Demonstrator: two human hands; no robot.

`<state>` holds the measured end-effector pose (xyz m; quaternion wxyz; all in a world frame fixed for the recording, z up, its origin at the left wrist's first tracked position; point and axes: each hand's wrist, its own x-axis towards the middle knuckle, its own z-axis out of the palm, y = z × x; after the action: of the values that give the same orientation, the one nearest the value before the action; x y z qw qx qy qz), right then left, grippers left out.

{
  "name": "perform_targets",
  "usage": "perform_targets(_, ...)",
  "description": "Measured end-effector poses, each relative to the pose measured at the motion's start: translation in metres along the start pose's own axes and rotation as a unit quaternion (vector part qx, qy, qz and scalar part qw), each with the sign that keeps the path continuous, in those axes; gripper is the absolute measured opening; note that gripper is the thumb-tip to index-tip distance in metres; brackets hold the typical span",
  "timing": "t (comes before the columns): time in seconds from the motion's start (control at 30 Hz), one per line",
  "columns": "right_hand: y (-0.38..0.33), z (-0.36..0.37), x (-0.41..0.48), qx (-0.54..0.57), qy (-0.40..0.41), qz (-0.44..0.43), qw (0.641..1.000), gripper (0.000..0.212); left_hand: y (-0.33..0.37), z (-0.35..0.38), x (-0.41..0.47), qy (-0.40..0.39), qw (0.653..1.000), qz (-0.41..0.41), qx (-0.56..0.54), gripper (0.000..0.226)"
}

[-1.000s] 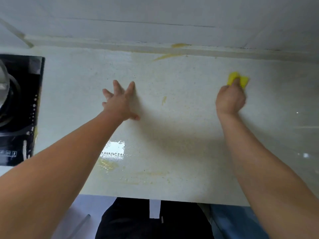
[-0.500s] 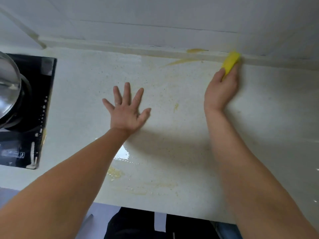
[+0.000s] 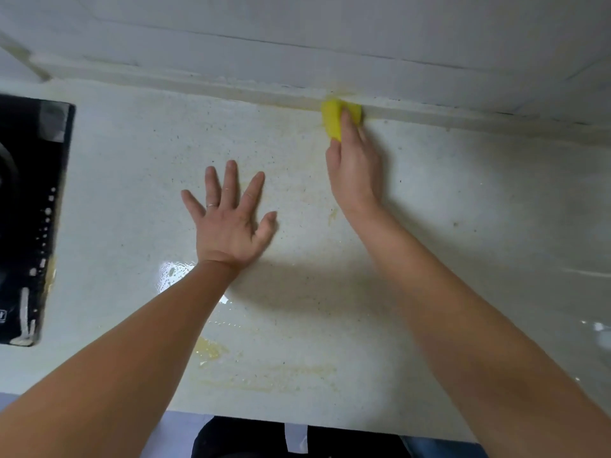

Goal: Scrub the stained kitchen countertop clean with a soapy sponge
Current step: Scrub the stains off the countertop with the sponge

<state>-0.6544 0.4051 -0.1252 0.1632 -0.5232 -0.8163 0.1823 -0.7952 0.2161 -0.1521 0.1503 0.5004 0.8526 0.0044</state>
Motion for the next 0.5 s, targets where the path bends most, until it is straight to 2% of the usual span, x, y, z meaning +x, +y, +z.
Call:
perform_targets(0.1,0.050,-0.029,-0.004,0.036,0.175,0.091,0.980,0.051,-0.001,0.000,-0.001,0.001,1.000,0.002,-0.008,0.070)
perform_targets(0.13,0.062,-0.035,-0.001,0.032,0.196,0.138,0.970,0.051,-0.001,0.000,-0.001,-0.001,1.000,0.005,-0.009,0.070)
perform_targets(0.2,0.066,-0.033,0.009,0.025,0.190,0.220,0.956,0.052,-0.002,0.000,0.000,-0.004,1.000,0.006,-0.007,0.070)
perform_targets(0.3,0.023,-0.002,0.018,-0.005,0.102,0.216,0.971,0.052,-0.002,0.000,0.001,0.001,1.000,0.005,-0.004,0.069)
perform_targets(0.43,-0.052,0.034,0.016,-0.075,-0.083,0.104,0.988,0.047,-0.004,0.000,0.003,0.006,1.000,0.004,-0.008,0.068)
perform_targets(0.5,-0.064,0.034,0.011,-0.069,-0.133,0.066,0.987,0.042,-0.004,0.000,0.003,0.009,1.000,0.006,-0.007,0.068)
